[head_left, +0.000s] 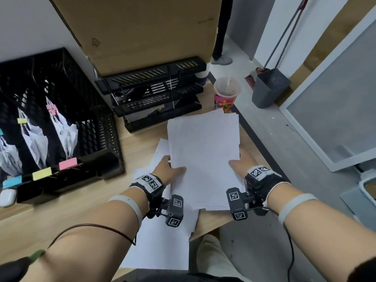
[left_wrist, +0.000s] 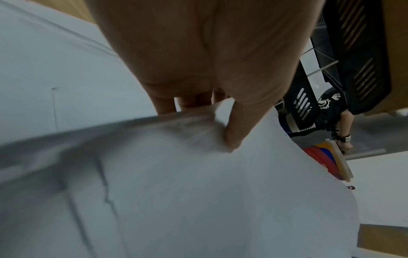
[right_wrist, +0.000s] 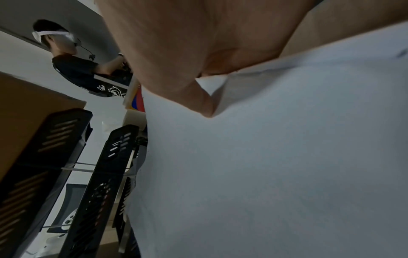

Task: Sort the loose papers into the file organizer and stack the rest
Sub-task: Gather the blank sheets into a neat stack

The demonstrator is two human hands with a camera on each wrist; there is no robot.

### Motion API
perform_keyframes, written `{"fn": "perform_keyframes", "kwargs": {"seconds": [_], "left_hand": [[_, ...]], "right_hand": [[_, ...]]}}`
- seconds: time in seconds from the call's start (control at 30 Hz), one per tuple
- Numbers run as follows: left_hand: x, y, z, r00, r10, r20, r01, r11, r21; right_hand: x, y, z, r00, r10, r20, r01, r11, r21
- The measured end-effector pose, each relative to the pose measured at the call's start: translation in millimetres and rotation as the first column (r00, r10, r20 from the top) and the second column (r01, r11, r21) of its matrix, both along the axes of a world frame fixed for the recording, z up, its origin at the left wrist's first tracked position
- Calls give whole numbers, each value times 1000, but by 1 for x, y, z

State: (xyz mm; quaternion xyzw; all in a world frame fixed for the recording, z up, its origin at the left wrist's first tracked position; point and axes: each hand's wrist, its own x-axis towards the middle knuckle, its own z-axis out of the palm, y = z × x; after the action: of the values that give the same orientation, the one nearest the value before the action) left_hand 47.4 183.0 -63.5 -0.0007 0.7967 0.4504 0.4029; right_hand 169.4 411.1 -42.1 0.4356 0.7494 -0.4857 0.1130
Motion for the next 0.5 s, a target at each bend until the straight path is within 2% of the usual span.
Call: {"fn": "perform_keyframes", "kwargs": {"seconds": [0.07,0.2,0.37,0.5], "left_hand": [[-4,-2,-1,998,19,-59,-23,998,-57],[-2,-11,-13,990,-45,-133,19,982,-188],[-1,-18,-22,966,-149,-211,91,960,-265],[-8,-21,-24,959,-170,-225,98,949,-299]], "right_hand": [[-19,4,-3,996,32,88,-34,999,12],[-44,3,-21,969,93,228,-110,992,65],[-53,-6,-34,970,76,229,-81,997,16],[-56,-10,-45,949,100,298,-169,962,215]]}}
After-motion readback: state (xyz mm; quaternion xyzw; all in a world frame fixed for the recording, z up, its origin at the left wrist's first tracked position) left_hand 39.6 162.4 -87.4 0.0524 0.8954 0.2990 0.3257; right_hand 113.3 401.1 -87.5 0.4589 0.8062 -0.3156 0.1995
